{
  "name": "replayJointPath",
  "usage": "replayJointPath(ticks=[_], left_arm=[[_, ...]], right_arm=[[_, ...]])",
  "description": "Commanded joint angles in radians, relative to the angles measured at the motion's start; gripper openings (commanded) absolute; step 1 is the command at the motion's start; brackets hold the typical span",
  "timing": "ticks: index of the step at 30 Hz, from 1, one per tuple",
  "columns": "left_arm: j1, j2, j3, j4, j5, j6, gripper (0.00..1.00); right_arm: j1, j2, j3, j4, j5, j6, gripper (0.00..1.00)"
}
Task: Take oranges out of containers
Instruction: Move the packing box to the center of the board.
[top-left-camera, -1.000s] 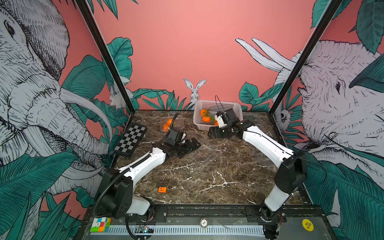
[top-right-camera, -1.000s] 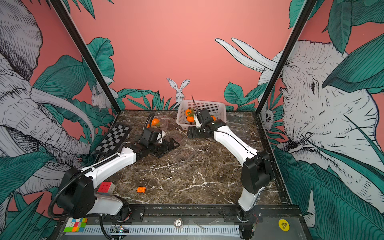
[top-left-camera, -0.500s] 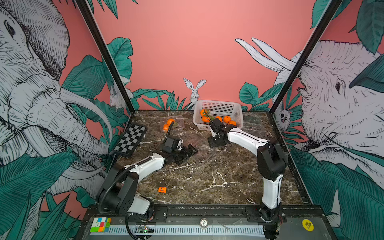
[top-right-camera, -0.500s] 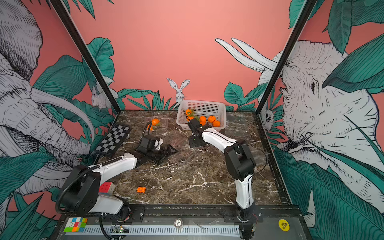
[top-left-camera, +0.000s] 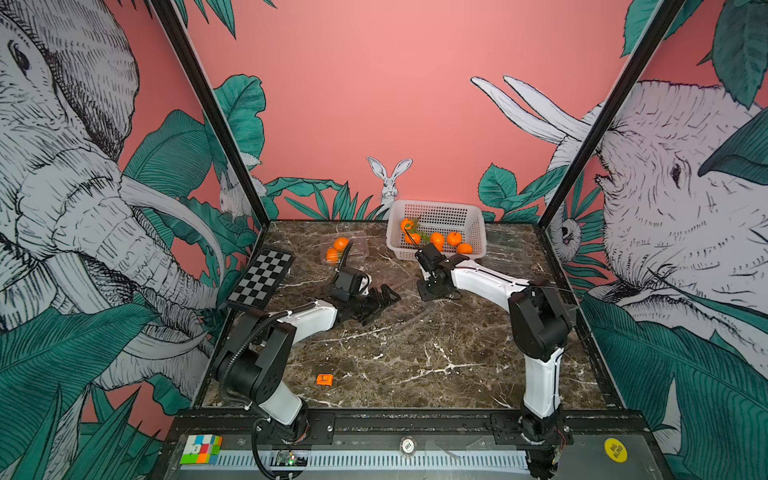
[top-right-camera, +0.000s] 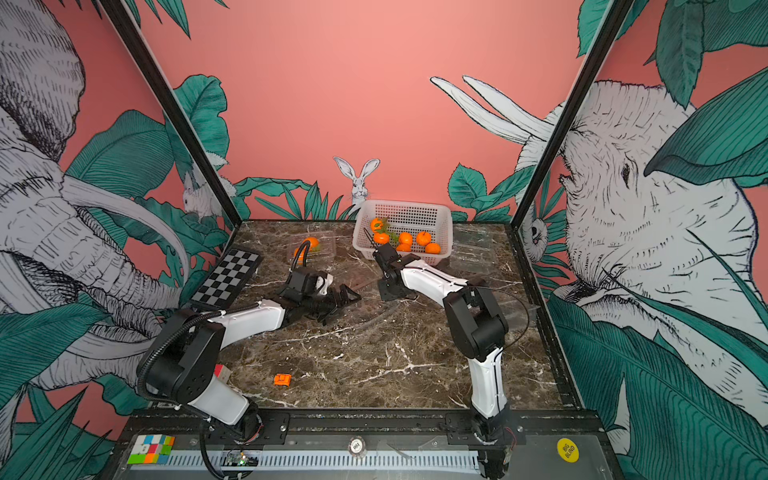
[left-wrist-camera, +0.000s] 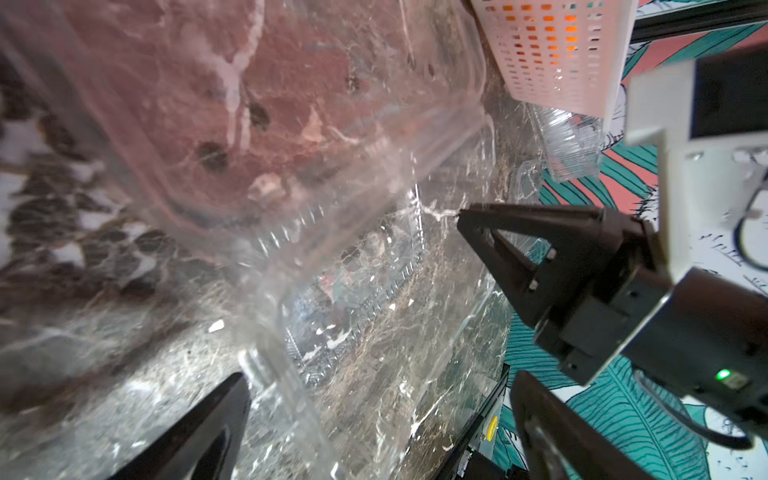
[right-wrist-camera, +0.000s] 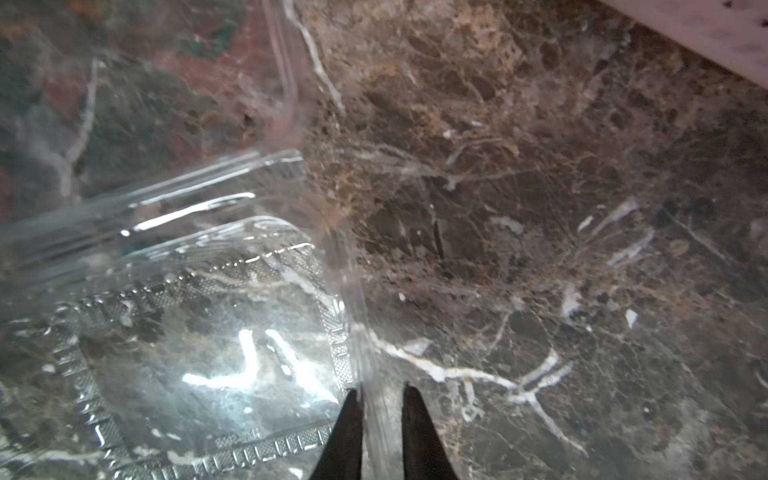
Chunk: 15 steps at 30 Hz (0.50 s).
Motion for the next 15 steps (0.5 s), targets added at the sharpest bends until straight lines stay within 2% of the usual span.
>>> replayJointPath(ticks=[1,9,15], left_arm=[[-0.035,0.001,0.031,0.037,0.002,-0.009,0.99],[-0.164,0.104,0.128,0.089,-0.012,-0.040,0.99],[-0.245,0.236,0.247,0.117,0.001,-0.071,0.99]], right_arm=[[0.006,-0.097,-0.068,-0.004,0.047,0.031,0.14],[-0.012,-0.287,-0.296,-0.045,0.134,0.094,0.13],[-0.118,-0.430,-0.417,-0.089,0.132,0.130,0.12]])
